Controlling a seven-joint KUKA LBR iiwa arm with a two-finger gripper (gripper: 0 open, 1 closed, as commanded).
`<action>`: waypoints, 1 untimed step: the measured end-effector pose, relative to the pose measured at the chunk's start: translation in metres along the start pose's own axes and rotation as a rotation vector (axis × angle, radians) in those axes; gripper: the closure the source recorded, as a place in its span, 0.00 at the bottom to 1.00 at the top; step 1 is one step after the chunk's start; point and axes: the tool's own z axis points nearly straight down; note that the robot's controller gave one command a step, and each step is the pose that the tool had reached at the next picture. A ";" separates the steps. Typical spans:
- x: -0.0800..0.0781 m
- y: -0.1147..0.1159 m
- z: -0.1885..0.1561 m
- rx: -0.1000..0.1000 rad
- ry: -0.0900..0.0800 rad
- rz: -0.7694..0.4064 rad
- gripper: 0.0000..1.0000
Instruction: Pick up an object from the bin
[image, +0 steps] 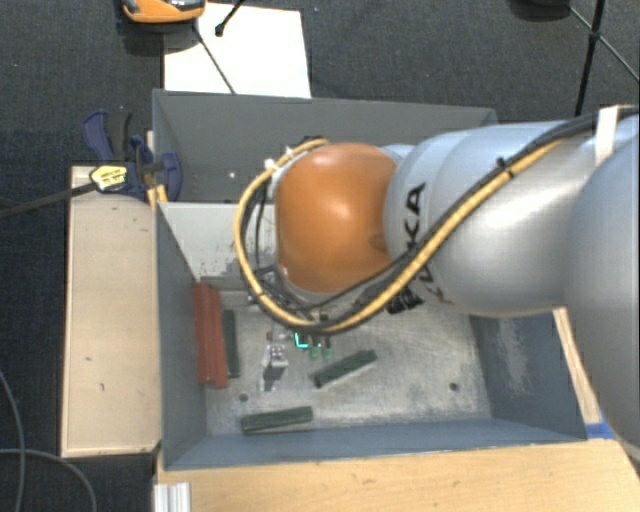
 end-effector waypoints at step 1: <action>-0.002 -0.001 -0.004 -0.002 -0.008 0.005 0.00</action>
Offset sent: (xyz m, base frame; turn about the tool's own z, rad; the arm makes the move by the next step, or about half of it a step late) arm -0.0224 -0.0971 -0.0298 -0.1905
